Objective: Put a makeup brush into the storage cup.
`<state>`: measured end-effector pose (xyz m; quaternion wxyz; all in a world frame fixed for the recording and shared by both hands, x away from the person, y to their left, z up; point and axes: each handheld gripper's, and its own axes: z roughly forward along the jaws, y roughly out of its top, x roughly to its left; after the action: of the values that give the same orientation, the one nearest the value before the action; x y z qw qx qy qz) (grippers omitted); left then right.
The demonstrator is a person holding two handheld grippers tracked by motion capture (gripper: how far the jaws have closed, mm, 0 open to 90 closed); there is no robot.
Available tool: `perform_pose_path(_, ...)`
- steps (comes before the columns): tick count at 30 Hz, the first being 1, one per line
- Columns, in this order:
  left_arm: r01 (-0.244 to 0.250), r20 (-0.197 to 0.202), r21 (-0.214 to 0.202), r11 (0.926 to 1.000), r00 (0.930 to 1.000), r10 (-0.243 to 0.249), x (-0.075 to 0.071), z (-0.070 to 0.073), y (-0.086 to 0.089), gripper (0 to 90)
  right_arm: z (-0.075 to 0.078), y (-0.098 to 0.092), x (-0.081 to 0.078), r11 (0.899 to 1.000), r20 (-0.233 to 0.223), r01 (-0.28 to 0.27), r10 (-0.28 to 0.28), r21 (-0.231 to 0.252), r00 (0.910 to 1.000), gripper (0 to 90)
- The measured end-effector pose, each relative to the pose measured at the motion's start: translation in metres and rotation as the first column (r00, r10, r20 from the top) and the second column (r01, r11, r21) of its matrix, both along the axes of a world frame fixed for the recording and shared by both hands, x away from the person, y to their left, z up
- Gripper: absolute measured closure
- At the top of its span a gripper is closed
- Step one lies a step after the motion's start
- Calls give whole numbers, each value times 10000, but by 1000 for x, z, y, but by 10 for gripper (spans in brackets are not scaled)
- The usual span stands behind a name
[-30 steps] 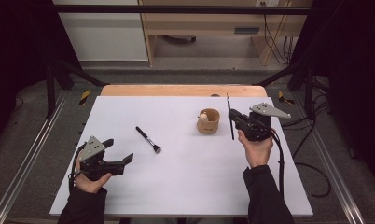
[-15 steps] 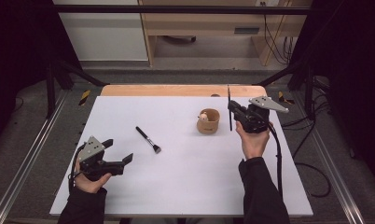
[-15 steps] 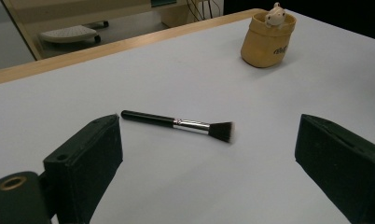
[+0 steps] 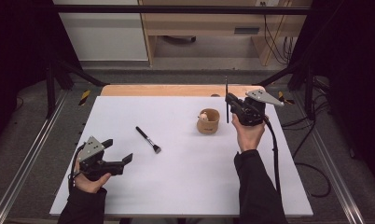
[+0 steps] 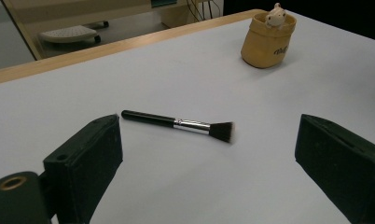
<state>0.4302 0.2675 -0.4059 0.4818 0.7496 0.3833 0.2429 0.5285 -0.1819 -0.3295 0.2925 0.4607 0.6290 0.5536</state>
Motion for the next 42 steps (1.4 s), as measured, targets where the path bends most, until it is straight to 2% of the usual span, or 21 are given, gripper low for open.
perform_pose_path(13,13,36,-17,10000,10000,-13,0,0,0,70,-3,8,19,9999,33,66,-67,78,10000,857)
perform_pose_path(22,10,95,-83,10000,10000,-9,-1,1,1,72,-6,13,26,9998,174,171,-172,47,9997,857)
perform_pose_path(42,-9,135,-147,9999,9999,11,-1,1,1,71,-26,20,48,9995,41,327,-327,-33,9995,857)
